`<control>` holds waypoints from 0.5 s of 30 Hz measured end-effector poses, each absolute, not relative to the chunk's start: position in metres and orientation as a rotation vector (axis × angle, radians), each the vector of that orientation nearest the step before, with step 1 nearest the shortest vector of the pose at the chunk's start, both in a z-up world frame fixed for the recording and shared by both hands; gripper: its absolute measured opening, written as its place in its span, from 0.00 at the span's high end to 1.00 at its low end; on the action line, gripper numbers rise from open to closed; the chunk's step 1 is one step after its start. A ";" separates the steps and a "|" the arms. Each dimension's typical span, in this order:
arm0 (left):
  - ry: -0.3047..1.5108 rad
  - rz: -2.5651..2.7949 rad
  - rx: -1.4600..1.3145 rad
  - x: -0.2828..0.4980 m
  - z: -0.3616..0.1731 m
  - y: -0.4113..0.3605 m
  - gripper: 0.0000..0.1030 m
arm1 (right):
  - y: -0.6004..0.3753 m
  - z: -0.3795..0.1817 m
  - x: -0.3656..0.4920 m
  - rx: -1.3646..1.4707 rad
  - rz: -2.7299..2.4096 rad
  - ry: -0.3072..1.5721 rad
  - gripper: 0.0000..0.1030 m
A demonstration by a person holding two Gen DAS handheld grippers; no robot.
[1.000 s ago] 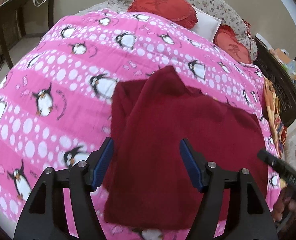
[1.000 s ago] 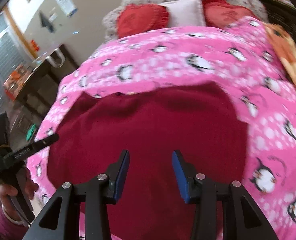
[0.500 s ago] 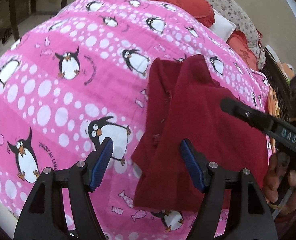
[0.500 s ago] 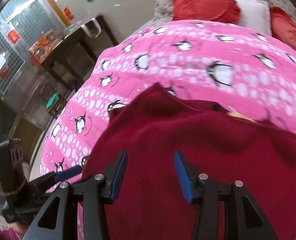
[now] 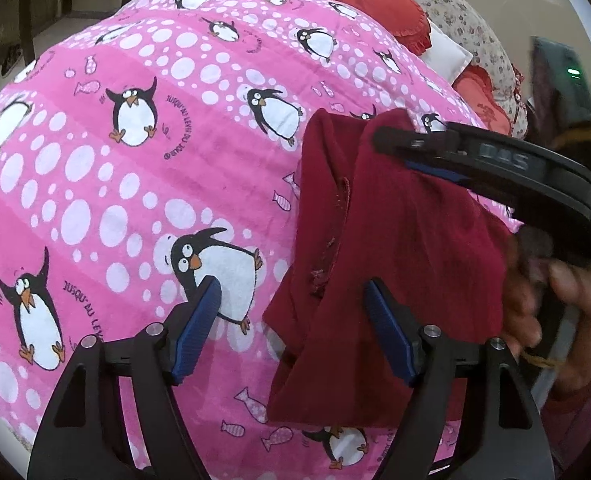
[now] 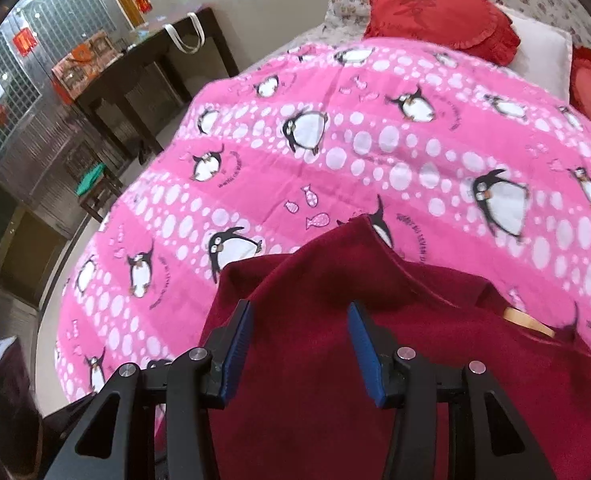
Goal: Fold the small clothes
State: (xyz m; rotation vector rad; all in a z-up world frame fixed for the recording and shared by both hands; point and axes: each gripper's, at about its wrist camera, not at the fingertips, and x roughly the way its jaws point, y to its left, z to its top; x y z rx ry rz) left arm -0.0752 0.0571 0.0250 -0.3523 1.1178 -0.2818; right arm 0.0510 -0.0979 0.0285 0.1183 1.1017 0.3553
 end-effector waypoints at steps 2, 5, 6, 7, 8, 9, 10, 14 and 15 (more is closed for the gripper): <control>1.120 -0.285 -0.362 -0.075 0.023 0.058 0.27 | -0.096 0.016 0.059 0.146 0.358 1.160 0.55; 1.118 -0.294 -0.372 -0.075 0.022 0.060 0.26 | -0.101 0.011 0.065 0.237 0.353 1.183 0.50; 1.118 -0.298 -0.378 -0.076 0.021 0.061 0.26 | -0.103 0.013 0.065 0.274 0.358 1.181 0.43; 1.119 -0.302 -0.383 -0.075 0.021 0.061 0.26 | -0.105 0.014 0.066 0.311 0.367 1.176 0.39; 1.119 -0.306 -0.389 -0.075 0.020 0.062 0.26 | -0.105 0.016 0.066 0.330 0.372 1.174 0.35; 1.120 -0.311 -0.395 -0.075 0.019 0.063 0.26 | -0.103 0.017 0.067 0.329 0.370 1.179 0.35; 1.121 -0.316 -0.401 -0.074 0.019 0.064 0.25 | -0.099 0.017 0.068 0.309 0.368 1.190 0.35; 1.130 -0.346 -0.405 -0.070 0.019 0.066 0.25 | -0.077 0.016 0.073 0.186 0.357 1.221 0.31; 1.134 -0.356 -0.405 -0.069 0.019 0.067 0.25 | -0.070 0.015 0.074 0.150 0.350 1.233 0.28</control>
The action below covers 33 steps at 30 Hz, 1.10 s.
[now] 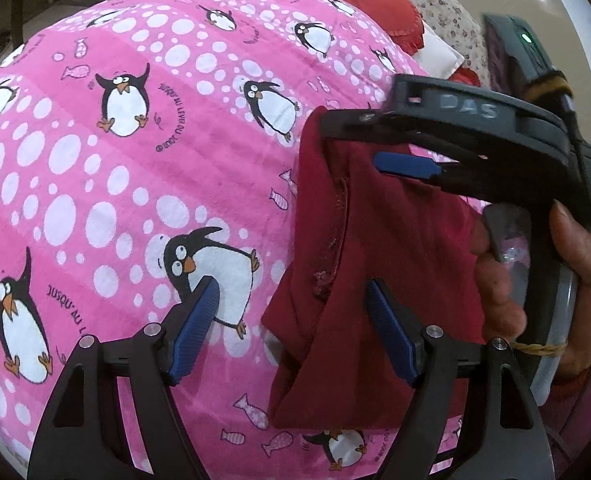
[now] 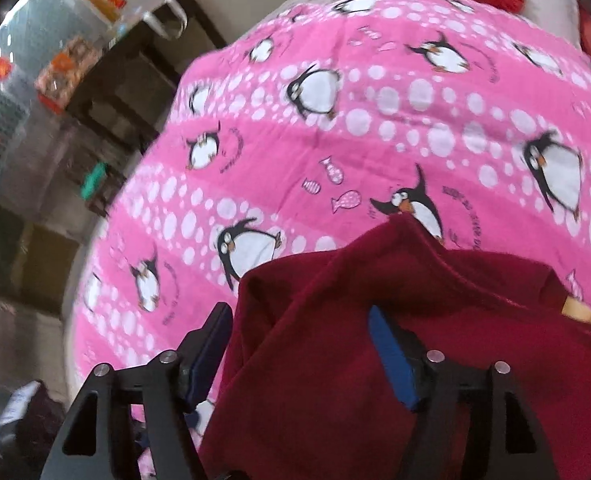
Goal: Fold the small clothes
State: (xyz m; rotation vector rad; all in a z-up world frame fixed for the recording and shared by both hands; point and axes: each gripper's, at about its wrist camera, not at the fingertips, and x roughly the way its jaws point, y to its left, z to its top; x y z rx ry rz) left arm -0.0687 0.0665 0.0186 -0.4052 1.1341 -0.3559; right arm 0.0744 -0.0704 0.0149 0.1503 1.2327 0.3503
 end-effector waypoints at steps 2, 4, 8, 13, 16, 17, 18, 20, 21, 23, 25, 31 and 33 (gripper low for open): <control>1.143 -0.375 -0.408 -0.066 0.018 0.068 0.25 | -0.056 0.011 0.078 0.070 0.335 1.264 0.23; 1.149 -0.393 -0.403 -0.065 0.018 0.068 0.25 | -0.041 0.006 0.080 -0.017 0.317 1.294 0.19; 1.156 -0.414 -0.390 -0.064 0.019 0.068 0.25 | -0.020 -0.011 0.083 -0.186 0.283 1.327 0.15; 1.164 -0.450 -0.380 -0.062 0.026 0.065 0.25 | -0.027 -0.002 0.073 -0.231 0.306 1.242 0.45; 1.162 -0.500 -0.364 -0.065 0.032 0.054 0.25 | -0.048 0.009 0.068 -0.127 0.356 1.226 0.68; 1.159 -0.517 -0.358 -0.065 0.034 0.048 0.25 | -0.057 0.015 0.068 -0.080 0.373 1.219 0.73; 1.156 -0.531 -0.351 -0.066 0.035 0.043 0.25 | -0.063 0.018 0.067 -0.053 0.382 1.212 0.76; 1.159 -0.537 -0.332 -0.066 0.035 0.032 0.25 | -0.073 0.025 0.065 -0.007 0.399 1.195 0.77; 1.165 -0.533 -0.326 -0.066 0.034 0.028 0.25 | -0.076 0.027 0.063 0.005 0.406 1.188 0.78; 1.158 -0.532 -0.348 -0.066 0.035 0.022 0.26 | -0.079 0.031 0.056 0.015 0.419 1.167 0.78; 1.146 -0.535 -0.391 -0.067 0.037 0.024 0.34 | -0.083 0.037 0.049 0.031 0.429 1.144 0.79; 1.040 -0.621 -0.326 -0.082 0.077 0.006 0.65 | -0.130 0.072 0.025 0.138 0.464 1.046 0.80; 1.009 -0.648 -0.287 -0.089 0.091 -0.005 0.67 | -0.142 0.082 0.018 0.173 0.470 1.015 0.81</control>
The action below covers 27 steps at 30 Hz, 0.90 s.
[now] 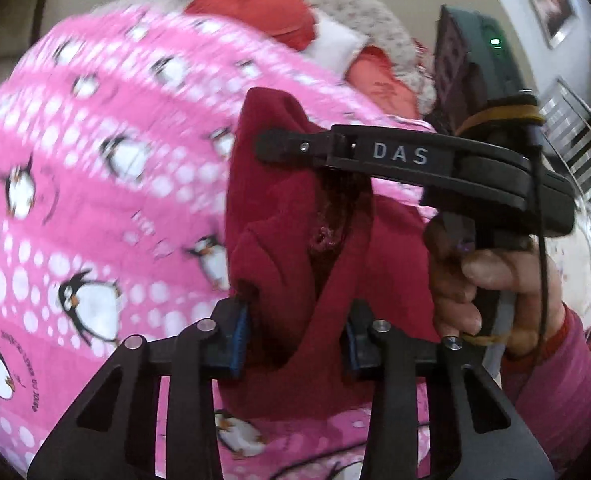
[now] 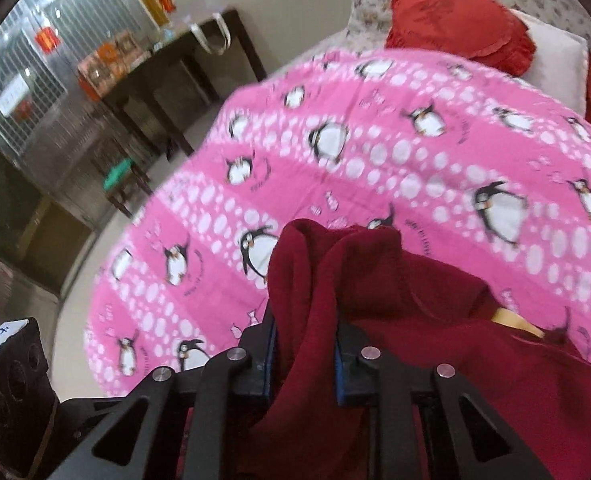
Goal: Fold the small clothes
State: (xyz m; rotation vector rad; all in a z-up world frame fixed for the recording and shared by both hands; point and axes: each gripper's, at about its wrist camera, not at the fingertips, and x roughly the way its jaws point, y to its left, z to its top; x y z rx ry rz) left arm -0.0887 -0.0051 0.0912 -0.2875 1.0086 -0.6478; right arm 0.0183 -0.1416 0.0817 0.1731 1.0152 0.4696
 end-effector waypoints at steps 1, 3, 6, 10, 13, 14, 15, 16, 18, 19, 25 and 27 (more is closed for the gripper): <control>0.994 -0.662 -0.272 -0.091 0.098 -0.012 0.68 | -0.151 0.088 0.014 0.193 0.468 0.996 0.81; 0.966 -0.698 -0.246 -0.097 0.112 -0.030 0.69 | -0.167 0.099 0.005 0.227 0.456 0.956 0.82; 0.946 -0.751 -0.227 -0.099 0.125 -0.049 0.70 | -0.199 0.113 -0.012 0.285 0.426 0.895 0.82; 0.938 -0.823 -0.184 -0.105 0.136 -0.090 0.70 | -0.250 0.128 -0.042 0.342 0.373 0.827 0.83; 0.946 -0.871 -0.143 -0.111 0.139 -0.121 0.70 | -0.286 0.127 -0.059 0.388 0.335 0.811 0.83; 0.949 -0.886 -0.120 -0.114 0.138 -0.135 0.70 | -0.294 0.125 -0.062 0.398 0.323 0.809 0.83; 0.951 -0.895 -0.106 -0.116 0.139 -0.143 0.70 | -0.305 0.122 -0.067 0.411 0.310 0.809 0.83; 0.955 -0.905 -0.091 -0.119 0.138 -0.153 0.70 | -0.315 0.118 -0.073 0.426 0.295 0.809 0.83; 0.968 -0.922 -0.057 -0.123 0.134 -0.173 0.70 | -0.333 0.110 -0.083 0.452 0.267 0.811 0.83; 0.973 -0.927 -0.044 -0.126 0.132 -0.179 0.70 | -0.341 0.106 -0.087 0.466 0.259 0.811 0.83; 1.008 -0.942 0.027 -0.133 0.116 -0.215 0.70 | -0.371 0.083 -0.103 0.530 0.218 0.823 0.84; 1.013 -0.942 0.044 -0.133 0.113 -0.222 0.70 | -0.378 0.077 -0.106 0.541 0.210 0.827 0.84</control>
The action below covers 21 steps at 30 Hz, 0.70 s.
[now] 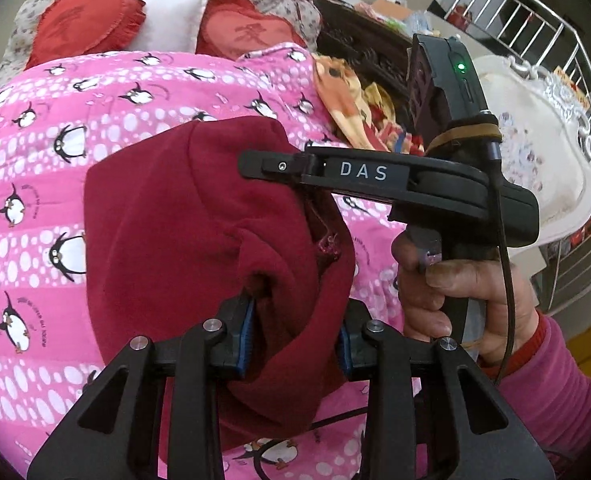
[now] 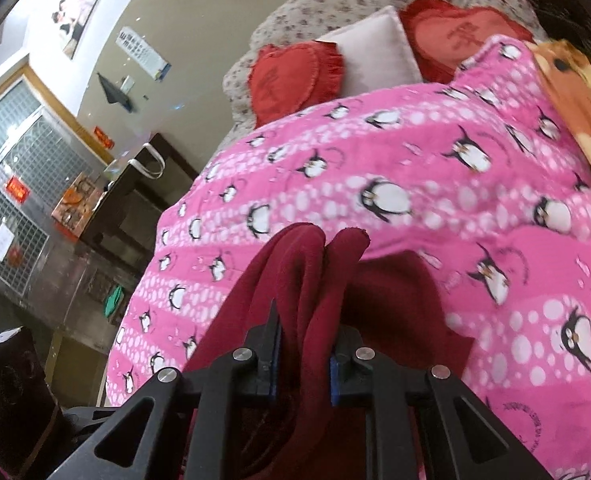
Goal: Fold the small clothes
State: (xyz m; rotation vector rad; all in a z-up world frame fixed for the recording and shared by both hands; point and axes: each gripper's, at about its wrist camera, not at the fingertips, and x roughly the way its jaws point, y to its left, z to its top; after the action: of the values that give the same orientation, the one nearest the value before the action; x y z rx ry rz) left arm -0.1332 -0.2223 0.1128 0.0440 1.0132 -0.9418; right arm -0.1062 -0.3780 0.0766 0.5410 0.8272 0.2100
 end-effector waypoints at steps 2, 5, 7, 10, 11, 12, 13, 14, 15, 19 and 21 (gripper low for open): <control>1.022 -0.943 0.058 -0.133 0.108 -0.227 0.70 | -0.383 0.071 -0.108 0.552 0.202 0.835 0.84; 1.041 -0.943 0.060 -0.134 0.102 -0.231 0.70 | -0.386 0.061 -0.108 0.555 0.187 0.854 0.84; 1.056 -0.944 0.055 -0.137 0.098 -0.232 0.70 | -0.387 0.055 -0.109 0.551 0.176 0.866 0.84; 1.066 -0.945 0.057 -0.140 0.094 -0.234 0.70 | -0.390 0.048 -0.109 0.556 0.167 0.878 0.84; 1.069 -0.946 0.058 -0.141 0.093 -0.235 0.70 | -0.392 0.046 -0.110 0.561 0.166 0.880 0.84; 1.071 -0.947 0.059 -0.142 0.092 -0.235 0.70 | -0.393 0.044 -0.110 0.564 0.164 0.883 0.84; 1.074 -0.948 0.061 -0.143 0.092 -0.235 0.70 | -0.394 0.042 -0.110 0.566 0.162 0.885 0.84; 1.078 -0.947 0.062 -0.143 0.090 -0.236 0.70 | -0.395 0.039 -0.110 0.569 0.160 0.889 0.84; 1.083 -0.947 0.063 -0.143 0.089 -0.236 0.70 | -0.396 0.037 -0.110 0.574 0.158 0.895 0.84; 1.097 -0.951 0.073 -0.144 0.085 -0.239 0.70 | -0.405 0.027 -0.112 0.620 0.136 0.909 0.80; 1.105 -0.965 0.085 -0.150 0.091 -0.236 0.68 | -0.412 0.032 -0.117 0.617 0.098 0.903 0.71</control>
State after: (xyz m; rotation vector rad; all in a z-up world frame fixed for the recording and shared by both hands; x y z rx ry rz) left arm -0.1498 -0.2364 0.0905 0.0853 1.1050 -0.9646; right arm -0.1169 -0.4119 0.0318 0.6172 0.9030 0.0982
